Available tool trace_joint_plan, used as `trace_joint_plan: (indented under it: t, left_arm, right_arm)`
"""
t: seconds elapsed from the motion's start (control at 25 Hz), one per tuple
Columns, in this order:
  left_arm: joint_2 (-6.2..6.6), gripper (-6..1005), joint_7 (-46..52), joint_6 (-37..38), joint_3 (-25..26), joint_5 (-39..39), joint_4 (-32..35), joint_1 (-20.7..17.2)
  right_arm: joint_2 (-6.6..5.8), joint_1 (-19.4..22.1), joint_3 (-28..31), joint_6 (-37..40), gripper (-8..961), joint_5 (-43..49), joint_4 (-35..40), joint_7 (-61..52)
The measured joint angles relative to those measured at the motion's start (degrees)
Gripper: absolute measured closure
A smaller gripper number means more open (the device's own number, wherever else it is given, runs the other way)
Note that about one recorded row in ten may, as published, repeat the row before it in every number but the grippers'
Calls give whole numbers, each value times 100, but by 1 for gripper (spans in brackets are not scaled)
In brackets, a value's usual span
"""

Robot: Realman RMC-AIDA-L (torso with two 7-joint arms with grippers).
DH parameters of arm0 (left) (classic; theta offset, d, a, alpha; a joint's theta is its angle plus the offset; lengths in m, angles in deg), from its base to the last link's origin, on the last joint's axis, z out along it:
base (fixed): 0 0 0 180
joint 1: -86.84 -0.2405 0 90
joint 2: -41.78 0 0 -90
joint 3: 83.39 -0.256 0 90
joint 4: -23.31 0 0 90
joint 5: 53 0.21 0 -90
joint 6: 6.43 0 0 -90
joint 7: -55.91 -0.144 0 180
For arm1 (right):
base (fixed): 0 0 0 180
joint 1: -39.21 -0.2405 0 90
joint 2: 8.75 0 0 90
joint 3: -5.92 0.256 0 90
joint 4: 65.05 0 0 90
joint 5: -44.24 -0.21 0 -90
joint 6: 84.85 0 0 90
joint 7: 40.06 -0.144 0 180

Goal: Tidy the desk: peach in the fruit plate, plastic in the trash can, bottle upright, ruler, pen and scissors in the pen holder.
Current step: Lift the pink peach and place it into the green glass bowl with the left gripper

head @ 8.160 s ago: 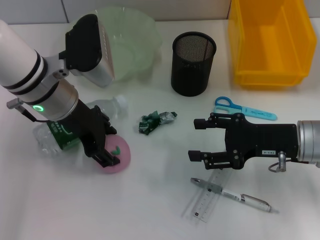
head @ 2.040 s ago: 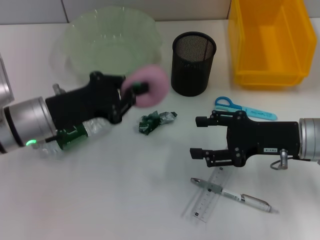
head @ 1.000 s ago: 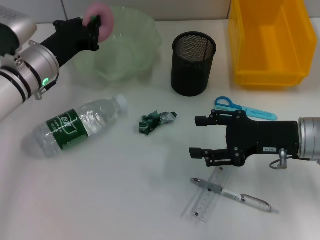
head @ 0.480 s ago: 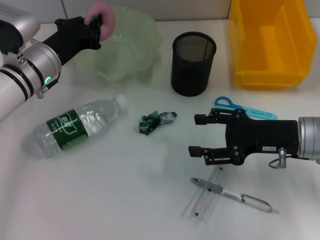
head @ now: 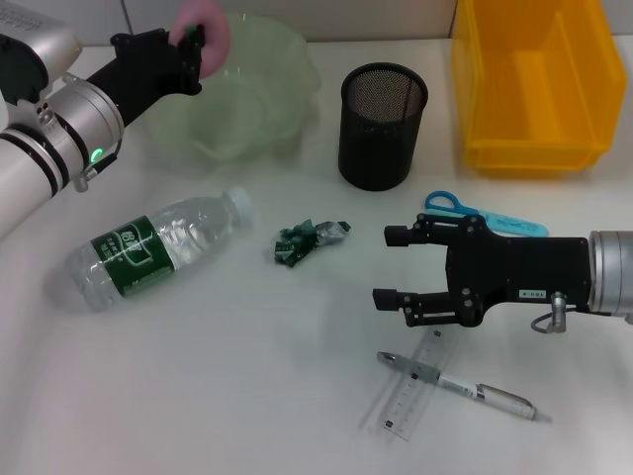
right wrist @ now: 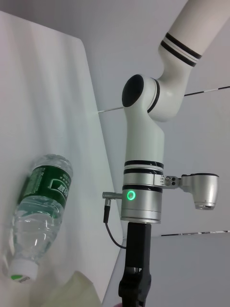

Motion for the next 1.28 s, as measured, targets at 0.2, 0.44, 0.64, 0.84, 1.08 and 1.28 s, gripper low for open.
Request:
trace_joint_plan:
  t: [0.2, 0.44, 0.64, 0.84, 1.08, 1.28]
  left_arm:
    - [0, 910, 0, -3, 0, 0, 0, 3]
    - [0, 906, 0, -6, 0, 0, 0, 5]
    - [0, 904, 3, -6, 0, -2, 0, 4]
    - [0, 901, 27, -6, 0, -16, 0, 4]
    - [0, 897, 35, -11, 0, -18, 0, 4]
    - [0, 895, 40, 1, 0, -18, 0, -14]
  right_arm:
    - [0, 0, 0, 0, 167, 0, 4, 2]
    - [0, 22, -2, -174, 168, -143, -7, 89]
    - [16, 158, -1, -367, 168, -653, -77, 414]
    - [12, 272, 0, -513, 168, -959, -126, 641]
    - [13, 278, -12, -606, 168, -977, -172, 686]
    - [16, 281, -17, -608, 168, -981, -174, 687]
